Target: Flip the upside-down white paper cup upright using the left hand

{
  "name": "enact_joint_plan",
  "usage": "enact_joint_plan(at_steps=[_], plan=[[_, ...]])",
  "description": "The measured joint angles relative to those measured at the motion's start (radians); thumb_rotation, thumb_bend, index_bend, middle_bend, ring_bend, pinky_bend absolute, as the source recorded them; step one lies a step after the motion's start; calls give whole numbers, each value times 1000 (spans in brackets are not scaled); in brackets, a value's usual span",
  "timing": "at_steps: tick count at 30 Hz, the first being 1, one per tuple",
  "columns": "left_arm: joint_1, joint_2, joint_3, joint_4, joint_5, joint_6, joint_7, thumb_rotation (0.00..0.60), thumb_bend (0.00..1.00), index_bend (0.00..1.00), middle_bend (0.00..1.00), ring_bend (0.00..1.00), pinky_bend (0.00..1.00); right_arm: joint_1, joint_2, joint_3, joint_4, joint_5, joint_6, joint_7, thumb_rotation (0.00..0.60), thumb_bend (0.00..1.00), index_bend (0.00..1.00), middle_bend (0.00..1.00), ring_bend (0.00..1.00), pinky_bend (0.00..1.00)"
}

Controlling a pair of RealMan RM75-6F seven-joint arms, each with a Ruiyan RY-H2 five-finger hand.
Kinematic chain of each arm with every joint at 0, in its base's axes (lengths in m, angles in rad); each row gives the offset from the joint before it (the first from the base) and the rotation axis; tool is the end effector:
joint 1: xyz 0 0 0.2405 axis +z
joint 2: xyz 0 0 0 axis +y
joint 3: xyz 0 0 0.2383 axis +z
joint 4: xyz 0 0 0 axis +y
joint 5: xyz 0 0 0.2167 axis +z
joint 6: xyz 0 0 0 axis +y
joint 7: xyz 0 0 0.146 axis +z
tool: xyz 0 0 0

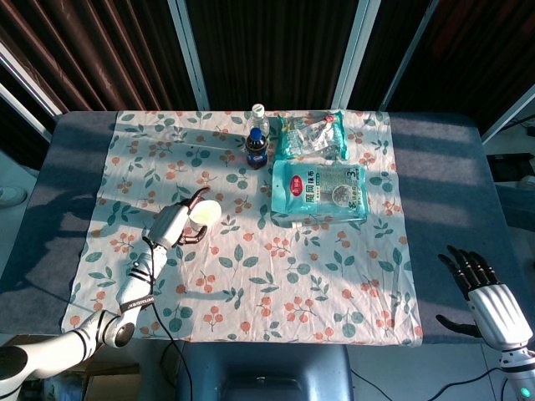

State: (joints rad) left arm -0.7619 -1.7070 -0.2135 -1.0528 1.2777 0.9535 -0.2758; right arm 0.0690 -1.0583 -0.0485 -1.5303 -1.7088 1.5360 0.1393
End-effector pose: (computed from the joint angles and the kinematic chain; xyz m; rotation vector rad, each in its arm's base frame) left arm -0.1654 0.3834 -0.0291 -1.6432 -1.2234 -1.2126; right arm -0.3004 -0.1547 0.1522 1.5835 -0.8841 0.9551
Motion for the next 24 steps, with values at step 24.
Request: enact_joint_plan(at_steps=[24], plan=[[7,-11,24,56,-30,-109,42,600,434,0,74,65,227,1,1,-1,0,-1,-1,-1,600,58,0,0,0,182]])
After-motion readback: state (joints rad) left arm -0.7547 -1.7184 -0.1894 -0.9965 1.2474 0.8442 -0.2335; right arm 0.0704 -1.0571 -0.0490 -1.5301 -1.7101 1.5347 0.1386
